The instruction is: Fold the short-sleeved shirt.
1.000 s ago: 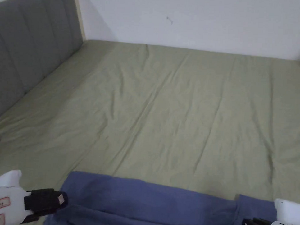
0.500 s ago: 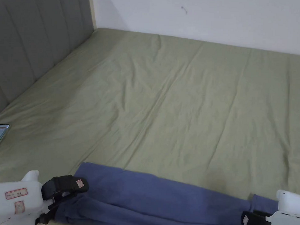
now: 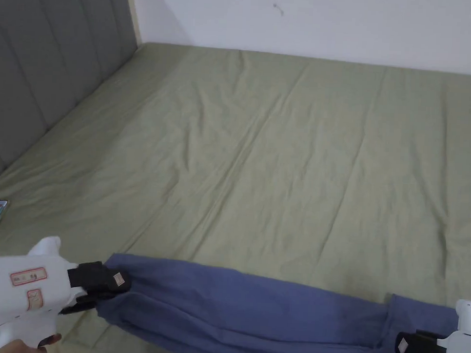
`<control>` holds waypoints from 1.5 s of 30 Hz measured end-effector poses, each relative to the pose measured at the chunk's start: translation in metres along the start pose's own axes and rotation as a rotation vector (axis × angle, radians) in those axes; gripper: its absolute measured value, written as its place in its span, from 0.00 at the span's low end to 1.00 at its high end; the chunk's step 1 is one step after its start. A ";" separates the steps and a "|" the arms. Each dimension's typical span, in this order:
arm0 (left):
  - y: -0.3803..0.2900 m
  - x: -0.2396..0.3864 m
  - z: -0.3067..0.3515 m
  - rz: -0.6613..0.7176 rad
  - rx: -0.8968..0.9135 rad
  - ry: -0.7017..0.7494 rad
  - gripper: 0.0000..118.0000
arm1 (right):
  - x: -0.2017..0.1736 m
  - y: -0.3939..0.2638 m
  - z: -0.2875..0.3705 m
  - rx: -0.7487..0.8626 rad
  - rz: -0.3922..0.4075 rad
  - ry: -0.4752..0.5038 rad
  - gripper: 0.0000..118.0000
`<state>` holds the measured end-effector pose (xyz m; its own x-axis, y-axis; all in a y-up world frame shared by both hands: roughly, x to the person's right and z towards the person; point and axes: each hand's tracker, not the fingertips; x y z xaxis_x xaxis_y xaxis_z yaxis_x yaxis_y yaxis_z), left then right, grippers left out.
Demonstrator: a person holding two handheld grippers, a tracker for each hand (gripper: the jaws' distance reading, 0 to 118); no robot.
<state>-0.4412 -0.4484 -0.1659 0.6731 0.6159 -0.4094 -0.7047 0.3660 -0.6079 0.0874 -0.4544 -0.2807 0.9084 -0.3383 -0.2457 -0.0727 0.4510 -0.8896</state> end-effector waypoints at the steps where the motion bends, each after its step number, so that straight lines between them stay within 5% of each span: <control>1: 0.001 0.019 0.003 -0.056 0.008 0.009 0.07 | 0.004 -0.001 0.002 0.008 -0.023 0.007 0.01; 11: -0.073 0.241 -0.027 -0.744 -0.053 -0.071 0.07 | 0.043 -0.014 0.036 0.100 -0.118 -0.030 0.01; 19: -0.196 0.287 -0.145 -1.071 -0.282 -0.035 0.09 | 0.075 -0.039 0.056 0.129 -0.184 -0.117 0.01; 21: -0.208 0.281 -0.168 -1.042 -0.380 -0.016 0.38 | 0.080 -0.046 0.062 0.126 -0.178 -0.150 0.01; 23: -0.212 0.276 -0.179 -0.987 -0.431 -0.022 0.87 | 0.083 -0.051 0.067 0.119 -0.176 -0.174 0.01; 24: -0.211 0.273 -0.179 -0.965 -0.440 -0.015 0.94 | 0.084 -0.053 0.070 0.120 -0.176 -0.186 0.01; 31: -0.147 0.255 -0.127 -0.713 -0.372 -0.200 0.88 | 0.078 -0.053 0.080 0.142 -0.177 -0.165 0.01; 33: -0.125 0.241 -0.118 -0.569 -0.348 -0.242 0.52 | 0.075 -0.051 0.077 0.147 -0.172 -0.164 0.01; 35: -0.113 0.227 -0.122 -0.513 -0.308 -0.202 0.02 | 0.073 -0.049 0.074 0.146 -0.173 -0.147 0.01; 38: -0.114 0.218 -0.142 -0.600 -0.300 -0.048 0.02 | 0.069 -0.050 0.069 0.139 -0.165 -0.124 0.01; 45: -0.153 0.223 -0.184 -0.561 -0.520 -0.153 0.02 | 0.074 -0.055 0.067 0.123 -0.186 -0.113 0.01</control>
<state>-0.1424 -0.4958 -0.2894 0.8329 0.5382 0.1291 -0.0465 0.3005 -0.9526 0.1865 -0.4496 -0.2241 0.9423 -0.3334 -0.0312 0.1445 0.4889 -0.8603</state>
